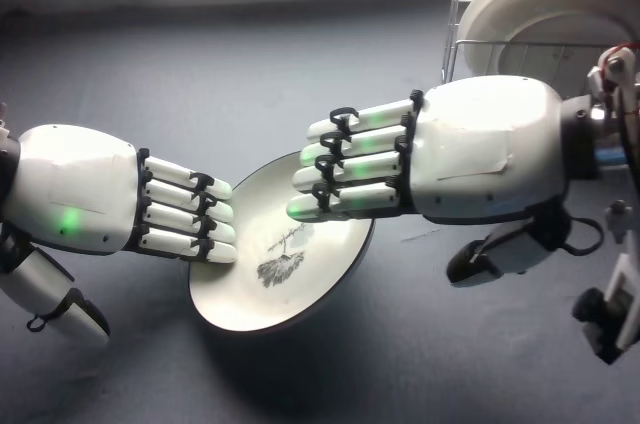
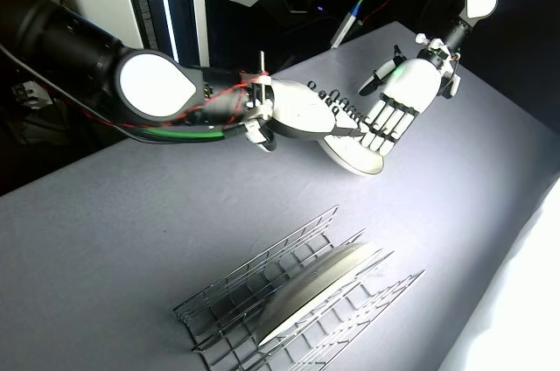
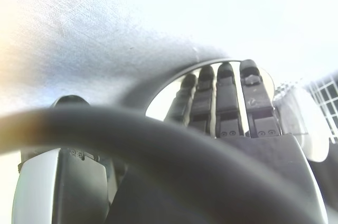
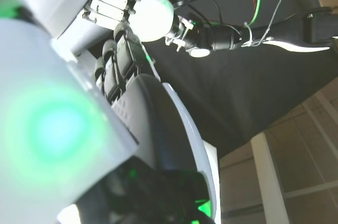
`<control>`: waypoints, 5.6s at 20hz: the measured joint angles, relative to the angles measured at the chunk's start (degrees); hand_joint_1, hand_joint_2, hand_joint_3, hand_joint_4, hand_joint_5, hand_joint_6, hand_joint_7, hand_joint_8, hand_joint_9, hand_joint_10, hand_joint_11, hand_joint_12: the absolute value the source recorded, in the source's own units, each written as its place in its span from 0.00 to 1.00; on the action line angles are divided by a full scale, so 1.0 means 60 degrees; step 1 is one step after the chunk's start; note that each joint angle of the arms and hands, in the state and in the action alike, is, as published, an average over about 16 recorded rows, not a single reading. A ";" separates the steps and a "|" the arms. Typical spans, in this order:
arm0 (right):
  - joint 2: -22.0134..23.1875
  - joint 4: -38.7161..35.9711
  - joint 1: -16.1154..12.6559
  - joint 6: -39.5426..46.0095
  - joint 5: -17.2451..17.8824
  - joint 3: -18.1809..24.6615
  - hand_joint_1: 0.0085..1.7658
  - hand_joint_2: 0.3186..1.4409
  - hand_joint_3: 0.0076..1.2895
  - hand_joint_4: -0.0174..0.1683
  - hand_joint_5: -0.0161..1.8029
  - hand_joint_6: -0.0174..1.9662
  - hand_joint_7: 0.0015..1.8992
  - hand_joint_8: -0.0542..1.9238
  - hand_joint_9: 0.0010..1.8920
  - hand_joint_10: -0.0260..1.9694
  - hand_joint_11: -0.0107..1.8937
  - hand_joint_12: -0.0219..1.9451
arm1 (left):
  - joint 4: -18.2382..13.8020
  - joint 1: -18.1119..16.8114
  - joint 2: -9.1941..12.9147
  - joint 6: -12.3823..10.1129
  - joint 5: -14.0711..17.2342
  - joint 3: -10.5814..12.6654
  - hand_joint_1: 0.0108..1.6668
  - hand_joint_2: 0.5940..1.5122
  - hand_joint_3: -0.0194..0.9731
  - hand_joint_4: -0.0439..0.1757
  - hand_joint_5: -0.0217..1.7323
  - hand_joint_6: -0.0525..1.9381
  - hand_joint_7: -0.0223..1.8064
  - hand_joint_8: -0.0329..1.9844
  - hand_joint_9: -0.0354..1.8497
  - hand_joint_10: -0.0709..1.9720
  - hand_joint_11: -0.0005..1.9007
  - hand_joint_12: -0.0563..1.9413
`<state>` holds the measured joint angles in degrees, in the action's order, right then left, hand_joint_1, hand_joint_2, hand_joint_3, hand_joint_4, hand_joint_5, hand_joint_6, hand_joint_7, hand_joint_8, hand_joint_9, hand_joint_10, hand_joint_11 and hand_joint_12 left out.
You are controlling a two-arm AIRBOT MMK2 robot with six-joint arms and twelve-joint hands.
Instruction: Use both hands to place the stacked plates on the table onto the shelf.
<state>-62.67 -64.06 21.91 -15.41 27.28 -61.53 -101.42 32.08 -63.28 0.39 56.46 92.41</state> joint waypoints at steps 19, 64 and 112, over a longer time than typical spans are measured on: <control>-0.1650 0.0102 0.0484 -0.0251 -0.0498 -0.1043 0.57 0.61 0.00 0.11 0.02 0.02 0.01 0.03 0.01 0.02 0.02 0.01 | -0.0008 -0.0011 -0.0024 0.0001 0.0034 0.0046 0.00 0.63 0.03 0.15 0.01 0.01 0.02 0.01 0.02 0.03 0.01 0.02; -0.1408 0.1430 -0.0552 -0.0419 -0.0193 -0.0826 0.77 0.59 0.00 0.09 0.48 0.59 0.51 0.42 0.51 0.56 0.43 0.72 | -0.1303 -0.2538 0.2600 -0.0806 0.0279 -0.1393 0.00 0.63 0.03 0.23 0.02 0.03 0.02 0.02 0.03 0.04 0.01 0.03; 0.0282 1.1069 -0.4130 0.0129 -0.5272 -0.0064 0.79 0.64 0.00 0.05 0.51 0.50 0.55 0.43 0.50 0.57 0.43 0.72 | -0.1645 -0.3074 0.3958 -0.0981 0.0164 -0.2095 0.00 0.63 0.03 0.23 0.02 0.03 0.02 0.02 0.03 0.04 0.01 0.03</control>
<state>-60.98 2.36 -2.87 -14.64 -4.35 -61.91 -111.28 13.64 -39.53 -5.49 57.44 79.84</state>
